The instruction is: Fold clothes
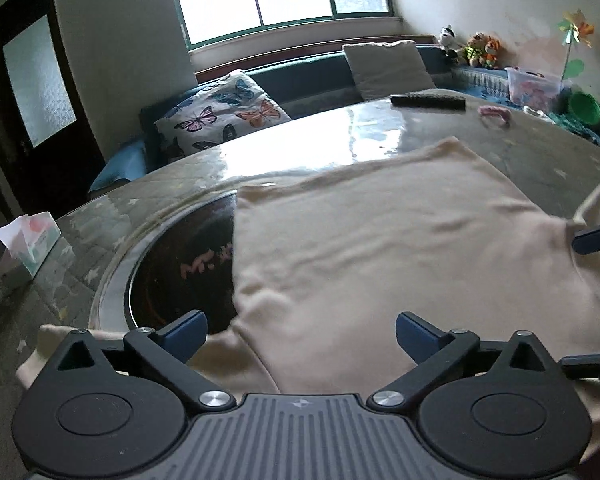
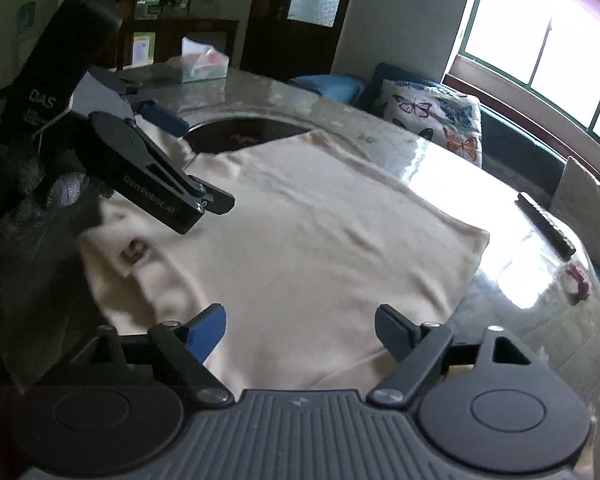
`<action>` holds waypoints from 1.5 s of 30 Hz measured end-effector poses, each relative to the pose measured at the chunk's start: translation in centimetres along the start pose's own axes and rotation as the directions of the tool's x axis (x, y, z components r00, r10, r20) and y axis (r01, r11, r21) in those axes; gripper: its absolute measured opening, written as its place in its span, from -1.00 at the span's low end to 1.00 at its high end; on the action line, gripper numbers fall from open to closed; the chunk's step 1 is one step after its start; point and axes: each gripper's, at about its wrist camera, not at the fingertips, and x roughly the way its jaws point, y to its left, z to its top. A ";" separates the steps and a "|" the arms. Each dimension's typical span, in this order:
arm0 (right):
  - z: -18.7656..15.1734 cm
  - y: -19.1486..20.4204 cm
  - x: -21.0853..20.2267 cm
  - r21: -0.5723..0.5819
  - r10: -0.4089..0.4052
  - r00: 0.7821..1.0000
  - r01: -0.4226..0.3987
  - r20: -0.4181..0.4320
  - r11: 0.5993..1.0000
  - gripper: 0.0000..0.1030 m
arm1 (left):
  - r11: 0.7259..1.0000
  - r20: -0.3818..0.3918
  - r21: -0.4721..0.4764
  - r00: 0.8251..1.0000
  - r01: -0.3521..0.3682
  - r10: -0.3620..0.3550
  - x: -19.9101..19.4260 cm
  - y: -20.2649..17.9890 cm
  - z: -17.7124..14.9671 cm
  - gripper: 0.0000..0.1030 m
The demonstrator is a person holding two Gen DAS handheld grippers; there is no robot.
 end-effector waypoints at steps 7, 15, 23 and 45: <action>-1.1 -0.7 -0.7 0.080 0.013 1.000 -0.014 0.012 0.997 0.70 | 1.000 0.010 -0.022 1.000 -0.008 0.009 -0.2 -0.4 -1.1 1.00; -0.8 -2.8 -0.7 0.162 0.016 0.998 -0.026 0.064 0.987 0.71 | 0.997 0.010 -0.071 1.000 -0.011 0.012 -0.3 -0.1 -1.9 1.00; -1.3 -5.2 1.8 0.267 0.024 0.999 -0.033 0.038 0.963 0.71 | 0.996 0.008 -0.087 1.000 -0.009 0.010 -0.4 0.0 -2.1 1.00; -11.1 -13.3 -4.6 0.588 -0.340 0.936 0.325 -0.090 0.741 0.73 | 0.993 0.013 -0.120 1.000 -0.014 0.015 -0.5 0.1 -2.3 1.00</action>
